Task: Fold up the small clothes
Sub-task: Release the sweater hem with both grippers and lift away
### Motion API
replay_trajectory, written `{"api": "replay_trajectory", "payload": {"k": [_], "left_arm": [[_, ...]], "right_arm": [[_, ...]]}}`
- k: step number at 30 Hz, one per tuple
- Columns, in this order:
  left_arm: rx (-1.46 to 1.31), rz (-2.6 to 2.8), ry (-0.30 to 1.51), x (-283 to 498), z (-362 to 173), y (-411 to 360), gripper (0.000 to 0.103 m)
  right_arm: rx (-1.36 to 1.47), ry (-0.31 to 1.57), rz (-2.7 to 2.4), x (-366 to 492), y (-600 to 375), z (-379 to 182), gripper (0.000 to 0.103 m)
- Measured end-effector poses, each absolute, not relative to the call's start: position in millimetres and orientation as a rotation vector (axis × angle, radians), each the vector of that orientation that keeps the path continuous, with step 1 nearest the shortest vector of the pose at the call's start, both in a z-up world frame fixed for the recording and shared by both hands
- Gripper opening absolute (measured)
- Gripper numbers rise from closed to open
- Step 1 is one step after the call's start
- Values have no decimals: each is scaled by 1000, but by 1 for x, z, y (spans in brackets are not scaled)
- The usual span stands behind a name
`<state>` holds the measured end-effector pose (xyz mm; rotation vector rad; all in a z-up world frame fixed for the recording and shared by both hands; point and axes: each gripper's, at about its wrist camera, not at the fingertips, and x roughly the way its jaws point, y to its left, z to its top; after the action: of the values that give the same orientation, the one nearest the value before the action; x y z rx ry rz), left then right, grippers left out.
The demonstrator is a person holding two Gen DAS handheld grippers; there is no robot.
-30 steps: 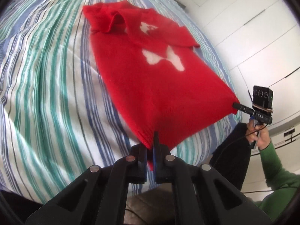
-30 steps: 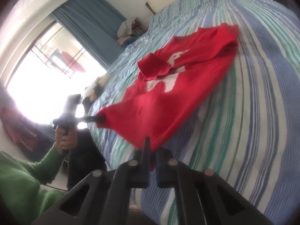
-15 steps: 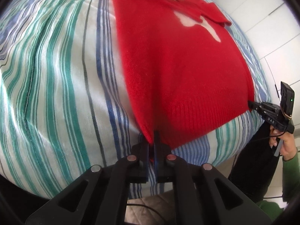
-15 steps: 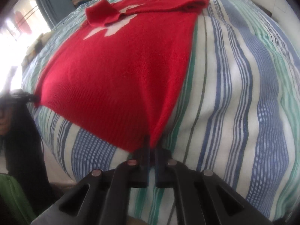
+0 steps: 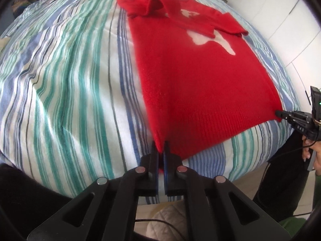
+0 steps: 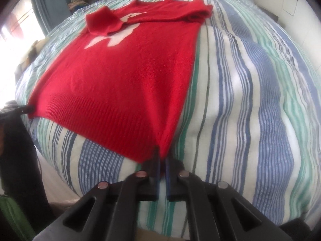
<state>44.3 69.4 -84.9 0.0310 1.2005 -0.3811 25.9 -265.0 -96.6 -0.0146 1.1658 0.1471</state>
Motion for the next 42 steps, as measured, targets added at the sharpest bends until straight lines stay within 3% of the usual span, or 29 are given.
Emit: {"api": "replay_trajectory", "payload": {"k": [7,9,10,11,12,13,14,16,19,23,29,31,33,42], "left_arm": [[74,-329,1168,44,-105,63,6],[16,-359,1168,39,-99,73,24],[4,-362,1178,36,-97,79,50],[3,-350,1178,33,-93,84,71],[11,-322,1162,29,-88,90,76],[18,-291,1144,26,-82,96,79],[16,-275,1130,26,-74,105,79],[-32,-246,1091,32,-58,126,83],[-108,-159,963,67,-37,150,98],[-81,-112,845,145,-44,147,100],[97,-135,1024,245,-104,133,103],[51,-162,1083,252,-125,145,103],[-18,-155,1017,244,-122,154,103],[62,-138,969,230,-123,144,103]], "right_arm": [[-74,1163,92,34,-256,-115,3],[-77,1138,95,29,-255,-109,7],[-70,1125,100,26,-256,-107,15],[-64,1119,102,23,-259,-105,33],[-52,1116,100,20,-262,-103,43],[-30,1115,103,16,-265,-99,66],[-5,1112,107,12,-269,-96,74],[27,1091,91,3,-275,-86,74],[21,1003,24,-10,-279,-66,74],[26,863,-63,-16,-267,-54,77],[37,799,-63,-13,-235,-66,77],[4,802,-66,-15,-221,-72,77],[-6,816,-59,-18,-212,-78,77],[34,832,-89,-24,-210,-83,77]]}}
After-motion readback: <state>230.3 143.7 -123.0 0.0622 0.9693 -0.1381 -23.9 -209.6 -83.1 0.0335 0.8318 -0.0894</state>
